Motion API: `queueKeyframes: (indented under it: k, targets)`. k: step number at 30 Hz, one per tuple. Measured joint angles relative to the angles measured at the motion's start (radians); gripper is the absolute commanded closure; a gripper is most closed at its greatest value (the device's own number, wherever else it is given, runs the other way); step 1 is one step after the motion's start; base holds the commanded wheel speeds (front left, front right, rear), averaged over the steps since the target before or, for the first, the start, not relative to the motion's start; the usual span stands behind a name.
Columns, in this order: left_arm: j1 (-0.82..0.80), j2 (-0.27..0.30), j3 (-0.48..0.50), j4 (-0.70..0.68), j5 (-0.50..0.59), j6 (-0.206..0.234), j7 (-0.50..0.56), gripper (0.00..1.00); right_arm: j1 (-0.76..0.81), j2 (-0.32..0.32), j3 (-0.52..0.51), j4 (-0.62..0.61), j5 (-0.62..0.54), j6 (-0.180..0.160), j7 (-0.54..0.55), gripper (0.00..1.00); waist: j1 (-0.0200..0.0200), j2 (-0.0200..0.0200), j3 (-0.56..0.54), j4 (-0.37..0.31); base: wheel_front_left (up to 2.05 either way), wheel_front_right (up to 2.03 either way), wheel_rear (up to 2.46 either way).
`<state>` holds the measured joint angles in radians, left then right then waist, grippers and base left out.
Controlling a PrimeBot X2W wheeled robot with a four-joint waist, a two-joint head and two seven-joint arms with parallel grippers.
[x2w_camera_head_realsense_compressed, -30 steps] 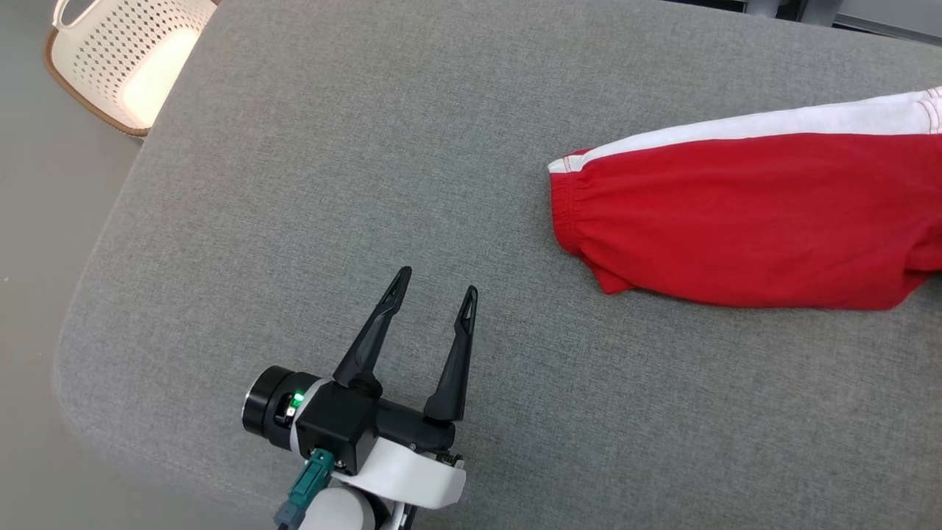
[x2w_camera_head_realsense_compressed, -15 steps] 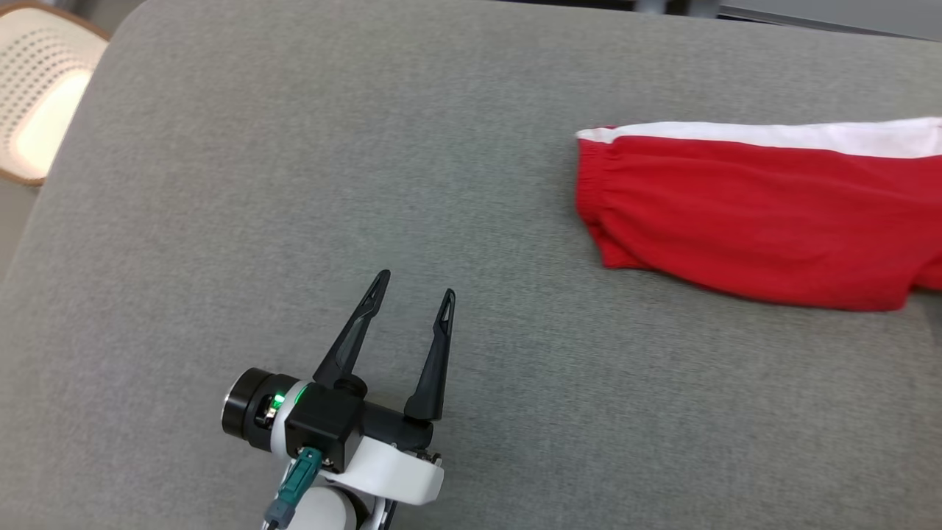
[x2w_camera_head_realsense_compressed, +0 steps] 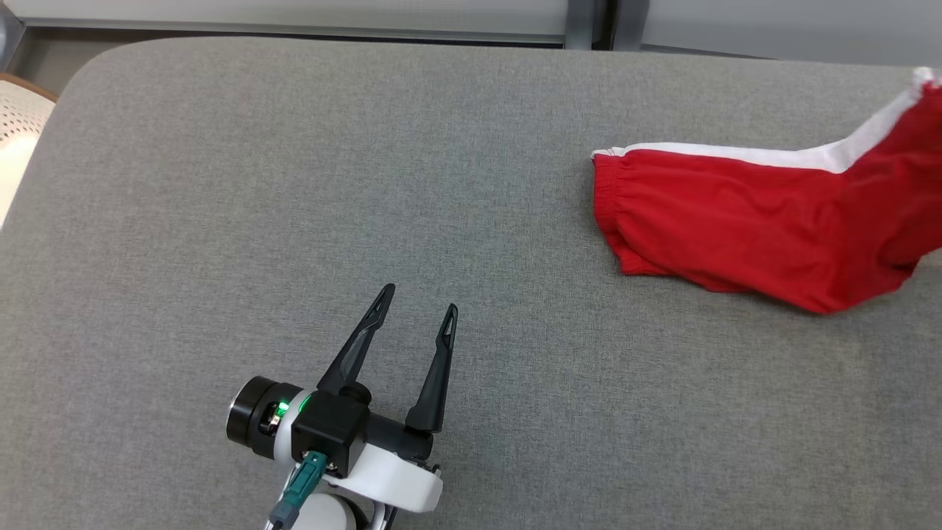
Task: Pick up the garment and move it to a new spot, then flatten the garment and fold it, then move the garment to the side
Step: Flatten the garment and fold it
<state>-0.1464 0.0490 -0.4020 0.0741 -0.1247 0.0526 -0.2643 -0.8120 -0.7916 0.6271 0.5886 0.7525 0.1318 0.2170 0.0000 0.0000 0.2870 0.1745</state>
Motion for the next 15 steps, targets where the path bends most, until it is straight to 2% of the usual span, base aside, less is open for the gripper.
queueKeyframes:
  k: [7, 12, 15]
  targets:
    - [0.019, 0.0, -0.001, 0.002, -0.002, 0.0, 0.0, 0.0, -0.026, 0.125, 0.014, -0.084, -0.088, 0.0, 0.063, 1.0, 0.0, 0.0, -0.031, 0.031, 0.0, 0.0, 0.0]
    - [0.021, 0.0, -0.012, 0.001, -0.015, 0.001, 0.0, 0.0, -0.028, 0.228, 0.021, -0.099, -0.125, 0.0, 0.093, 1.0, 0.0, 0.0, -0.037, 0.061, 0.0, 0.0, 0.0]
    - [0.021, 0.0, -0.019, 0.001, -0.021, 0.002, 0.0, 0.0, -0.028, 0.261, 0.03, -0.1, -0.134, 0.0, 0.101, 1.0, 0.0, 0.0, -0.036, 0.074, 0.0, 0.0, 0.0]
